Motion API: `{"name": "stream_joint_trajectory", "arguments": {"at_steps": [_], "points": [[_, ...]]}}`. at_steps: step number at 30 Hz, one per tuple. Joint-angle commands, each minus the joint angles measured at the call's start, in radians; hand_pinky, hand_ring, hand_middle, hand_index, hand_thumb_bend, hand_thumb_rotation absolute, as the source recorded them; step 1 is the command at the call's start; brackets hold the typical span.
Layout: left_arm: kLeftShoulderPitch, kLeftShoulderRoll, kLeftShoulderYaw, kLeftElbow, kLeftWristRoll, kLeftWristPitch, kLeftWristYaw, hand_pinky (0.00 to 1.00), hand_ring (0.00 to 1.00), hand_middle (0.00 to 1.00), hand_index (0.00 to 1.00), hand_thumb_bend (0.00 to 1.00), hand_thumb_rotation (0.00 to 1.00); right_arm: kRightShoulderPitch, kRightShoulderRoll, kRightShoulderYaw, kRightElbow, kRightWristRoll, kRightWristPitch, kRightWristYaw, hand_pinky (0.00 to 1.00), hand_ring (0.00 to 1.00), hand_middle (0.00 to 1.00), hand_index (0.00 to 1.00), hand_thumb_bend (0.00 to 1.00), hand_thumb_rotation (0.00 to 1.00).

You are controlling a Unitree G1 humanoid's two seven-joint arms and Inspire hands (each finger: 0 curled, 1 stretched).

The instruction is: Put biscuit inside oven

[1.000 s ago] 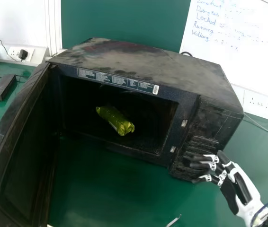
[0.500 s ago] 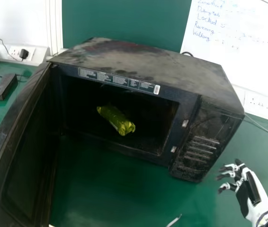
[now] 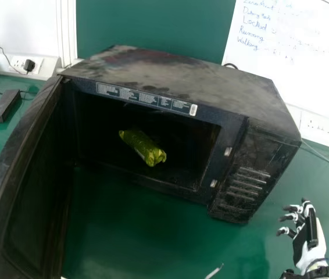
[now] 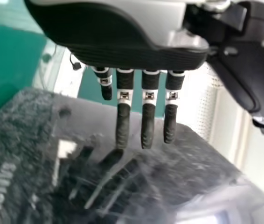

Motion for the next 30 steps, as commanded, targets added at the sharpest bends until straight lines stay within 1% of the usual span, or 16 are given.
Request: {"name": "stream_joint_trajectory", "arguments": {"at_steps": [1,4,7,9,11,15,18,23,26,28,30], "points": [[0.020,-0.018,-0.011,-0.050,-0.023,0.013,-0.037,0.48,0.54,0.61,0.65,0.69,0.55,-0.009,0.009,0.008,0.016,-0.010,0.017,-0.022,0.22,0.23,0.31,0.42,0.51,0.92],[0.027,-0.030,-0.016,-0.086,-0.034,0.016,-0.055,0.49,0.55,0.62,0.65,0.69,0.56,-0.012,0.014,0.011,0.027,-0.009,0.008,-0.030,0.22,0.23,0.31,0.43,0.50,0.90],[0.037,-0.037,-0.020,-0.114,-0.031,0.014,-0.062,0.49,0.55,0.62,0.65,0.72,0.58,-0.012,0.017,0.016,0.022,-0.010,0.011,-0.039,0.22,0.23,0.31,0.43,0.50,0.88],[0.044,-0.037,-0.026,-0.136,-0.039,0.031,-0.080,0.49,0.55,0.63,0.65,0.73,0.59,-0.012,0.018,0.017,0.019,-0.008,0.017,-0.043,0.22,0.23,0.31,0.43,0.51,0.87],[0.056,-0.041,-0.032,-0.165,-0.046,0.052,-0.085,0.49,0.55,0.63,0.65,0.73,0.57,-0.011,0.014,0.020,0.018,-0.011,0.022,-0.047,0.22,0.24,0.31,0.43,0.52,0.86],[0.091,-0.051,-0.049,-0.247,-0.035,0.084,-0.058,0.49,0.54,0.63,0.65,0.74,0.57,-0.011,0.010,0.019,0.023,-0.010,0.024,-0.046,0.22,0.24,0.31,0.42,0.52,0.85],[0.108,-0.050,-0.063,-0.285,-0.025,0.097,-0.049,0.49,0.54,0.63,0.65,0.75,0.58,-0.008,0.005,0.023,0.024,-0.017,0.024,-0.045,0.22,0.24,0.31,0.43,0.53,0.85],[0.118,-0.046,-0.079,-0.310,-0.013,0.085,-0.054,0.50,0.54,0.63,0.66,0.74,0.62,-0.011,0.007,0.021,0.027,-0.018,0.029,-0.044,0.22,0.24,0.31,0.42,0.55,0.84],[0.129,-0.045,-0.093,-0.335,0.000,0.088,-0.040,0.49,0.55,0.63,0.66,0.76,0.63,-0.008,0.006,0.024,0.027,-0.024,0.021,-0.038,0.22,0.24,0.31,0.43,0.55,0.85],[0.135,-0.046,-0.106,-0.344,-0.007,0.101,-0.051,0.49,0.56,0.63,0.66,0.77,0.62,-0.007,0.008,0.025,0.023,-0.026,0.027,-0.041,0.22,0.24,0.31,0.43,0.55,0.85],[0.130,-0.043,-0.116,-0.331,-0.004,0.081,-0.080,0.50,0.57,0.64,0.67,0.76,0.62,-0.007,0.010,0.025,0.022,-0.025,0.026,-0.040,0.22,0.24,0.31,0.43,0.56,0.84]]}}
